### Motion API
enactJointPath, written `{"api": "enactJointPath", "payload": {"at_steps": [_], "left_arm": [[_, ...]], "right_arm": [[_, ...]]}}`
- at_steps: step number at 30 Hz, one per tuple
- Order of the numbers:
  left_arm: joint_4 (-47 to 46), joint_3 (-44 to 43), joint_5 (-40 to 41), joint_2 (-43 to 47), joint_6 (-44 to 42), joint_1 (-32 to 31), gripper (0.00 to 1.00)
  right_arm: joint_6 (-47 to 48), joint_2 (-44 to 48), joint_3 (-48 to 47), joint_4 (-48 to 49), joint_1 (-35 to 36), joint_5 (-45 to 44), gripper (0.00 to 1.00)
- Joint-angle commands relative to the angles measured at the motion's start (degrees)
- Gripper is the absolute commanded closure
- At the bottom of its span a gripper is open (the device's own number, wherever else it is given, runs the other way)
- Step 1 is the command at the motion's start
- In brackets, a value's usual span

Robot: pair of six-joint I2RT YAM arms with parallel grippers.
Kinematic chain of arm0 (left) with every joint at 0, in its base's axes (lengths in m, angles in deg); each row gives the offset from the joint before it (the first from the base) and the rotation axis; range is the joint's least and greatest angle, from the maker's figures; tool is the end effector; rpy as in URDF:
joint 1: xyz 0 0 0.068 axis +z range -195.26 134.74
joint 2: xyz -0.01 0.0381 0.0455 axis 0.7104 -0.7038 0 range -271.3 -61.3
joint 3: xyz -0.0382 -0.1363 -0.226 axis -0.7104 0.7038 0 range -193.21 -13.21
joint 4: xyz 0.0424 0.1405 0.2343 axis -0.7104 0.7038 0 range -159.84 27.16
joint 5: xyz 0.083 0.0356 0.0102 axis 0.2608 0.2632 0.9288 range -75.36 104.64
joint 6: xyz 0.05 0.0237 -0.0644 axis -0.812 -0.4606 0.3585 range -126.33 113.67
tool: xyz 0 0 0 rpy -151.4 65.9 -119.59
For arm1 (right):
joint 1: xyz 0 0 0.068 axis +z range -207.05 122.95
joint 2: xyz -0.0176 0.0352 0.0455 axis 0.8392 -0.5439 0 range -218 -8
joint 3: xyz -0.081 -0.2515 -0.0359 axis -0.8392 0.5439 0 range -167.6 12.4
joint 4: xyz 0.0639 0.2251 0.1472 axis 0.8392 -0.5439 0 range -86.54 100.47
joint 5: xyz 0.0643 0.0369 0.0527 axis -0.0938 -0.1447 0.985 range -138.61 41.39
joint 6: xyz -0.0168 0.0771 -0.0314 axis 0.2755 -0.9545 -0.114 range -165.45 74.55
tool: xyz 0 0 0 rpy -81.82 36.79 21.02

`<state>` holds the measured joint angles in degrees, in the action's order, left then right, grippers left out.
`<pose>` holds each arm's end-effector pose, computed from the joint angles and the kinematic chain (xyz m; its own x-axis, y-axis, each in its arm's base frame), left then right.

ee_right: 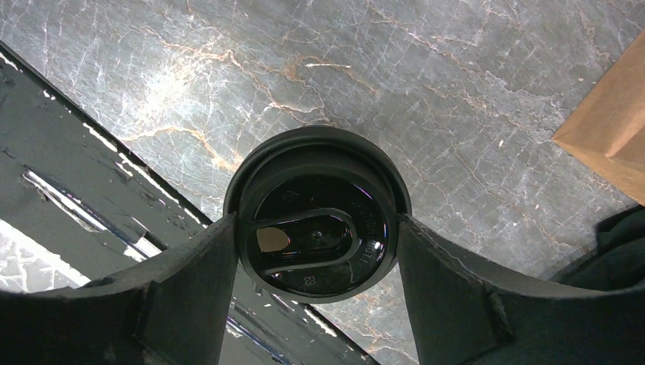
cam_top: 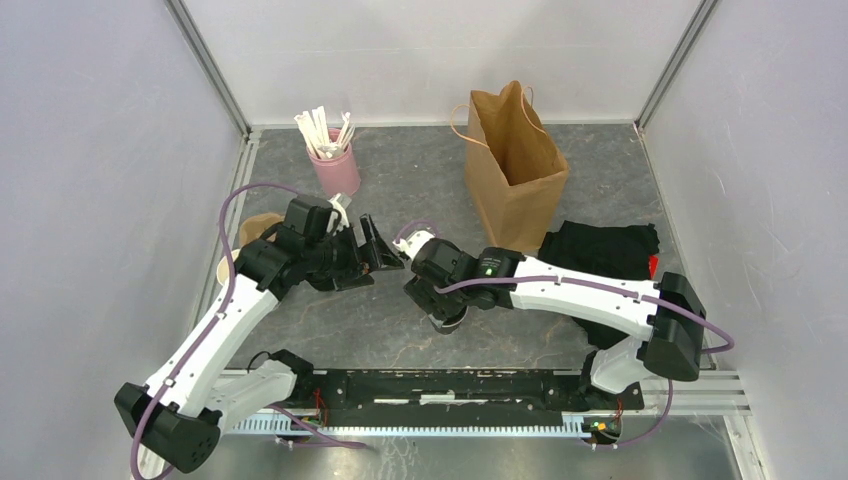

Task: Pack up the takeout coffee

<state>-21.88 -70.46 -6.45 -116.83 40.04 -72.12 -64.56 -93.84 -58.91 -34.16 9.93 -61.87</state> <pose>0.1953 -0.1290 0.2900 -0.9103 -0.2961 -0.2892 -0.0224 0.7329 -0.6799 0.1503 0.3100 0.2371 -0.5955 -0.5866 -0.5488 -0.6932 0.7206 -0.0180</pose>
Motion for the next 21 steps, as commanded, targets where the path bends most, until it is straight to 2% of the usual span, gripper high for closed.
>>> {"api": "enactJointPath", "payload": {"at_steps": [1,9,13,16,21], "left_arm": [[-0.63,-2.16,-0.94,-0.71,-3.21,0.13,0.08],[-0.79,-1.62,-1.56,-1.16,-3.73,0.13,0.07],[-0.95,-0.97,-2.86,-1.59,-4.23,0.09,0.07],[-1.48,-0.60,-4.25,-2.30,-4.74,0.08,0.06],[-4.06,0.30,-7.74,-3.92,-4.52,0.13,0.06]], "right_arm": [[0.78,-0.83,0.20,1.66,-0.45,0.79,0.22],[0.85,-1.09,0.09,0.83,-0.62,0.61,0.19],[0.59,-0.28,-1.29,-0.67,-0.55,-0.29,0.12],[0.18,0.85,-3.07,-2.26,-0.61,-0.89,0.02],[-0.60,4.69,-5.26,-4.20,-0.89,0.37,0.02]]}}
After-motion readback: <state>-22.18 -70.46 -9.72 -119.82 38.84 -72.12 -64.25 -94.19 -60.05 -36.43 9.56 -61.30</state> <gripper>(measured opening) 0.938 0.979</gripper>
